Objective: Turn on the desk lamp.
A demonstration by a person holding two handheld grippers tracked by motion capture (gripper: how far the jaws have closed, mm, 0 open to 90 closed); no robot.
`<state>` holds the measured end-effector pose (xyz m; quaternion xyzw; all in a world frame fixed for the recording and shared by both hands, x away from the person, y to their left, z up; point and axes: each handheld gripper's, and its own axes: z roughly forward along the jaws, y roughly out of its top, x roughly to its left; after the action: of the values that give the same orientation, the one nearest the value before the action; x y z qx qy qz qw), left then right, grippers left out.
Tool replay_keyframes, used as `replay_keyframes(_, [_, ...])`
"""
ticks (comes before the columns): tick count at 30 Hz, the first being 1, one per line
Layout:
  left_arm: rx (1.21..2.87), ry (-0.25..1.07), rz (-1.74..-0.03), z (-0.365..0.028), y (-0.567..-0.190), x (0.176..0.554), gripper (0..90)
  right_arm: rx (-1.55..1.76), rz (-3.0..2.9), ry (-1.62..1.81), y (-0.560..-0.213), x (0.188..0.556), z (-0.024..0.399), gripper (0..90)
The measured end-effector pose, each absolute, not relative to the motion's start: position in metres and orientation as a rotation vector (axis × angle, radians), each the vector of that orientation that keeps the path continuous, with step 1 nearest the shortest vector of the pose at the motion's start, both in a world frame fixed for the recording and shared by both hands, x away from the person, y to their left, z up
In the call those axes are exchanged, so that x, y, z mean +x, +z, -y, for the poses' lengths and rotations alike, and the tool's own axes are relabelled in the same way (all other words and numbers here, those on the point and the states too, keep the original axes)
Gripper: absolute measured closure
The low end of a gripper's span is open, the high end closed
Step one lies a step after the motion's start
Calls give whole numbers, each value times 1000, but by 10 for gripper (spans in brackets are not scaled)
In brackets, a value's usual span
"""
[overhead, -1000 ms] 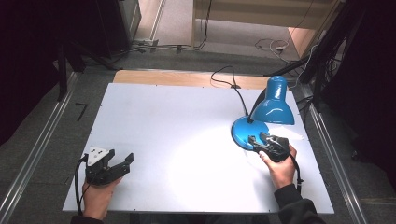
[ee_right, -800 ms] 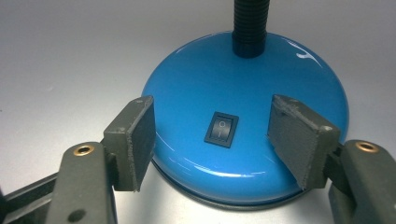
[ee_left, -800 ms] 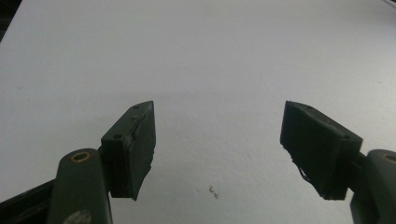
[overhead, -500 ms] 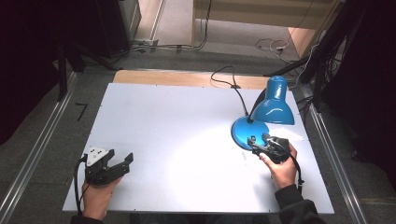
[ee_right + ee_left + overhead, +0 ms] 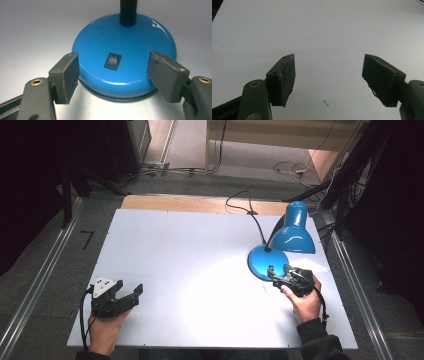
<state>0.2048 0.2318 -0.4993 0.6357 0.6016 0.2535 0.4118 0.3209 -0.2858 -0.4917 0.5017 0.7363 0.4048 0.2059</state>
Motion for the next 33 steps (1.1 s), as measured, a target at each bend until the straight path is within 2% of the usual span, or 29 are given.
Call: replay_keyframes(33, [1599, 640, -1515, -232, -499, 204, 273, 1395, -2051, 1111, -492, 308, 298, 205])
